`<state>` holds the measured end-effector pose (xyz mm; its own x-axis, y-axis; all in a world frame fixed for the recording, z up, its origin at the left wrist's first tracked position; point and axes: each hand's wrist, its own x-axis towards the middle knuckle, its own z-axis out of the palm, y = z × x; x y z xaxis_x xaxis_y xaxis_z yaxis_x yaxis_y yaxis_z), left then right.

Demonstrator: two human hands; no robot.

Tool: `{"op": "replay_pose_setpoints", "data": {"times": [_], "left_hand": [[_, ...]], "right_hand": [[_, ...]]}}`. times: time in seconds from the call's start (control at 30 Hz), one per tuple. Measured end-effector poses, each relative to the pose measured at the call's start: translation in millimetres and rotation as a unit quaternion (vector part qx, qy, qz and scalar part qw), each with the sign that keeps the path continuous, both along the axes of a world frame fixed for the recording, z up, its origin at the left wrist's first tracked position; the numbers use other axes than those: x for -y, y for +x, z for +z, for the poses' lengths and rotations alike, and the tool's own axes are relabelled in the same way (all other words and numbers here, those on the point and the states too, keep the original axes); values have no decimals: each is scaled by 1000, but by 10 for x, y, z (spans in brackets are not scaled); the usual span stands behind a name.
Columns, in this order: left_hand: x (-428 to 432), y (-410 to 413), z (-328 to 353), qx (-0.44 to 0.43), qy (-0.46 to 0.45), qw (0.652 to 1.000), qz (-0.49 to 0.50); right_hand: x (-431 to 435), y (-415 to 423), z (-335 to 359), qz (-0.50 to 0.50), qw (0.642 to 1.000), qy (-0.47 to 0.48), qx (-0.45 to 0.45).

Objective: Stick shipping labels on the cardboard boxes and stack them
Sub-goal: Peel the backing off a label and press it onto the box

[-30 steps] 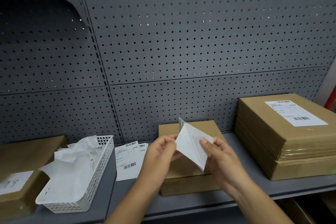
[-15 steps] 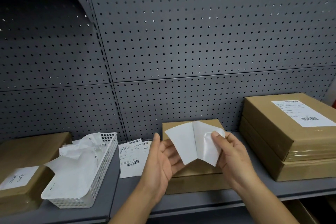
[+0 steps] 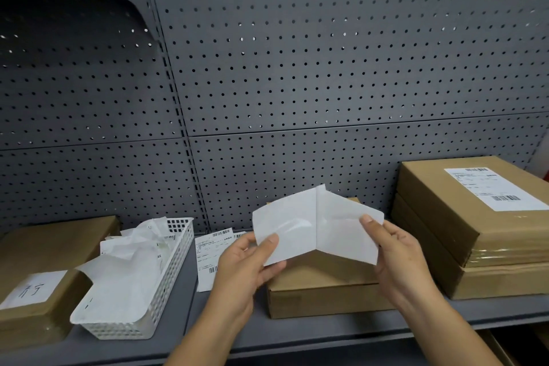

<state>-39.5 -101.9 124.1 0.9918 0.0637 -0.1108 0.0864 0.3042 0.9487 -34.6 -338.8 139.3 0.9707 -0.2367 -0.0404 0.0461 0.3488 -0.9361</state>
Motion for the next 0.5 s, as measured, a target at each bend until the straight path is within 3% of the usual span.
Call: {"op": "replay_pose_setpoints", "data": {"times": [0.17,0.5], "left_hand": [[-348,-5,17,-7,38,999,26],[-732,-128,-42,14,15,994,105]], "right_hand": [[177,8,28,-20,1000,7,-20],[439,23,21,-91,996,-10,14]]}}
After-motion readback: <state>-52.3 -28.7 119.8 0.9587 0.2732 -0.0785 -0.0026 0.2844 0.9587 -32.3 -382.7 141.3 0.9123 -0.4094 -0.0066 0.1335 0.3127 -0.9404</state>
